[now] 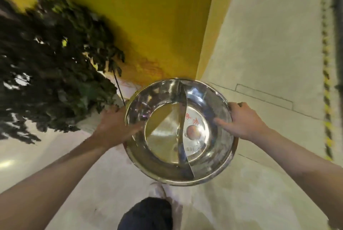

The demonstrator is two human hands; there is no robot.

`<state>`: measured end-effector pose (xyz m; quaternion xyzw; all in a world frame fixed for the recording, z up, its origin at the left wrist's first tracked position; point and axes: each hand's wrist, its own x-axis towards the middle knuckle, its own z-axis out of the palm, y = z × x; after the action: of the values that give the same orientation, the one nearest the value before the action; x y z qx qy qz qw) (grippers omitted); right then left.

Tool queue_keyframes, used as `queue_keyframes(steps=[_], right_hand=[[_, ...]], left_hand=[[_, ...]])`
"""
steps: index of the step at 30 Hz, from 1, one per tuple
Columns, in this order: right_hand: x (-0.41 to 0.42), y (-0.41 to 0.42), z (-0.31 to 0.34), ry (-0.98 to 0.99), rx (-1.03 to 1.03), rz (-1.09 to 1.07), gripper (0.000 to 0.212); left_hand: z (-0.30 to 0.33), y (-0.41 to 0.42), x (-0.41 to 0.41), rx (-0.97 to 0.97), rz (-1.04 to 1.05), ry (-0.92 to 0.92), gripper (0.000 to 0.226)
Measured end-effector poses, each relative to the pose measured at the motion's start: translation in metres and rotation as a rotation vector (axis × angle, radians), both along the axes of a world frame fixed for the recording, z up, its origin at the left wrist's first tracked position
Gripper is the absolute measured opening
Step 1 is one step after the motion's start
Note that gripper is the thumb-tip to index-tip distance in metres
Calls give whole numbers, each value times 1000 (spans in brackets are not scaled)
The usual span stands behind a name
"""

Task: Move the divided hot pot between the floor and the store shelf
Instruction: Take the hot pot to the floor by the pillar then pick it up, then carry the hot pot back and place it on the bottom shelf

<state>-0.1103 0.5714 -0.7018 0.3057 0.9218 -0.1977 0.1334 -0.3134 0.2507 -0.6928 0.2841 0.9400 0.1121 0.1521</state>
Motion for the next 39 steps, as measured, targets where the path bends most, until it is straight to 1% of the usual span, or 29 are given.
queue_keyframes(steps=[2, 4, 5, 7, 10, 11, 14, 15, 17, 19, 21, 23, 24, 25, 27, 29, 30, 31, 33, 35, 36, 39], right_hand=[[29, 11, 76, 26, 14, -59, 79], [60, 22, 146, 43, 30, -126, 79], [76, 28, 180, 59, 38, -155, 79], [108, 42, 244, 87, 61, -204, 79], [160, 65, 334, 108, 115, -276, 69], [180, 72, 361, 121, 142, -304, 65], [233, 90, 431, 134, 228, -404, 60], [250, 94, 449, 131, 253, -443, 58], [283, 100, 481, 122, 288, -515, 59], [313, 103, 506, 114, 307, -605, 64], [340, 99, 526, 128, 342, -695, 67], [363, 86, 539, 138, 380, -795, 69], [373, 76, 544, 141, 396, -851, 66], [382, 65, 548, 138, 403, -911, 63], [401, 38, 551, 129, 404, -1035, 65], [420, 6, 554, 94, 412, -1152, 66], [429, -12, 556, 71, 410, -1211, 66], [438, -31, 557, 45, 407, -1270, 64], [457, -75, 558, -18, 424, -1373, 60], [474, -126, 557, -37, 451, -1476, 55], [482, -153, 556, -33, 461, -1536, 54], [499, -229, 557, -45, 474, -1720, 62]], left_hand=[[75, 24, 14, -50, -5, 27, 69], [142, 46, 28, 13, -41, -32, 66], [174, 58, 35, 53, -95, -58, 63], [236, 86, 47, 62, -212, -10, 59], [322, 134, 67, 69, -355, 54, 59], [348, 151, 76, 90, -406, 68, 59], [418, 208, 103, 211, -560, 81, 48], [438, 229, 111, 247, -607, 84, 51], [472, 269, 129, 280, -702, 117, 69], [497, 308, 145, 306, -817, 169, 84], [518, 342, 160, 323, -923, 202, 85], [533, 372, 175, 335, -1036, 216, 74], [541, 384, 184, 336, -1103, 233, 67], [547, 395, 194, 348, -1173, 246, 58], [557, 410, 219, 406, -1323, 255, 39], [563, 420, 248, 418, -1450, 232, 30], [564, 425, 264, 400, -1495, 225, 31], [564, 427, 282, 378, -1542, 213, 42], [563, 426, 320, 367, -1648, 166, 70], [560, 416, 359, 381, -1762, 124, 88], [559, 409, 380, 377, -1806, 130, 89], [560, 381, 441, 352, -1899, 154, 79]])
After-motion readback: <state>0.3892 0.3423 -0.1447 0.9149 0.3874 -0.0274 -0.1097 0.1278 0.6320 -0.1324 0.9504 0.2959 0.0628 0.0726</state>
